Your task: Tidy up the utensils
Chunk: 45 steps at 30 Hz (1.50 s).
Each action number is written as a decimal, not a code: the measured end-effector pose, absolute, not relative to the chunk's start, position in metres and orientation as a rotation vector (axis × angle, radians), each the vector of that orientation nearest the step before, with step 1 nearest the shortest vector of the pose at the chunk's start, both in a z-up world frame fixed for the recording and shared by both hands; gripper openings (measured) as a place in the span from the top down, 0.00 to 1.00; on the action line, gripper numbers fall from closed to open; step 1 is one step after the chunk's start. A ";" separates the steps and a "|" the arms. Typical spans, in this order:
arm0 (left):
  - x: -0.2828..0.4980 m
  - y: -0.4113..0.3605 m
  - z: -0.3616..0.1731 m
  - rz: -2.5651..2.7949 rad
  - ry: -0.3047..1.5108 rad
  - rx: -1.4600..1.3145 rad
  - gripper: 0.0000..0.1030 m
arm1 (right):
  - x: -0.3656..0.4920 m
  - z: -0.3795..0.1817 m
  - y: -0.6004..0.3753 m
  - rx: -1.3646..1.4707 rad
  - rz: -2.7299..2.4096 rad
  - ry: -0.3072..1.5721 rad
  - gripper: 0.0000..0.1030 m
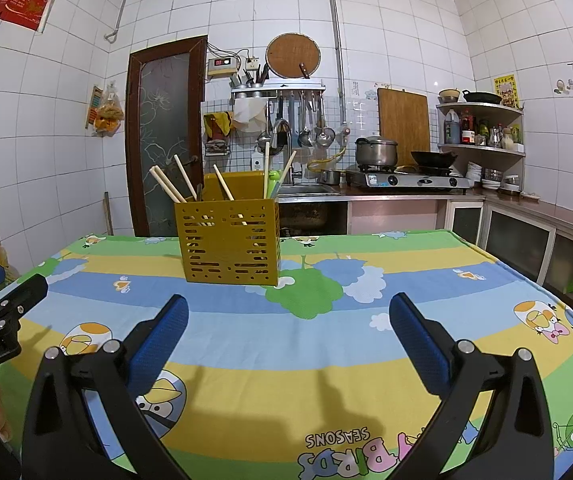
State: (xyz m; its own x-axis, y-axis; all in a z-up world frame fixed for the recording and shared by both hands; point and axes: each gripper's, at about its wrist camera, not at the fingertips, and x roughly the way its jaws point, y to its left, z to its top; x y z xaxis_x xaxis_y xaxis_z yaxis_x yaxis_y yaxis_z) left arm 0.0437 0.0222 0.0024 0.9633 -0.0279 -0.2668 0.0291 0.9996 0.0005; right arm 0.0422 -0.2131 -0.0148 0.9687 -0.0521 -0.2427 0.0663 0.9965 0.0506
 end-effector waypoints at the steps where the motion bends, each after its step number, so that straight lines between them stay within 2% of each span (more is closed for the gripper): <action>1: 0.044 0.022 0.002 -0.029 0.270 0.004 0.05 | 0.042 -0.015 -0.213 0.058 -0.060 0.243 0.05; 45: 0.044 0.024 0.004 -0.031 0.264 0.008 0.05 | 0.042 -0.015 -0.215 0.056 -0.060 0.243 0.05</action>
State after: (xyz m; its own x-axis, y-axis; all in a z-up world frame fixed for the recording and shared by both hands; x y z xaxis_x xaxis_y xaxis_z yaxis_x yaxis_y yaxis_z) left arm 0.0435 0.0237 0.0042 0.9649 -0.0295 -0.2610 0.0316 0.9995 0.0039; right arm 0.0425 -0.2152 -0.0148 0.9688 -0.0528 -0.2422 0.0664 0.9966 0.0483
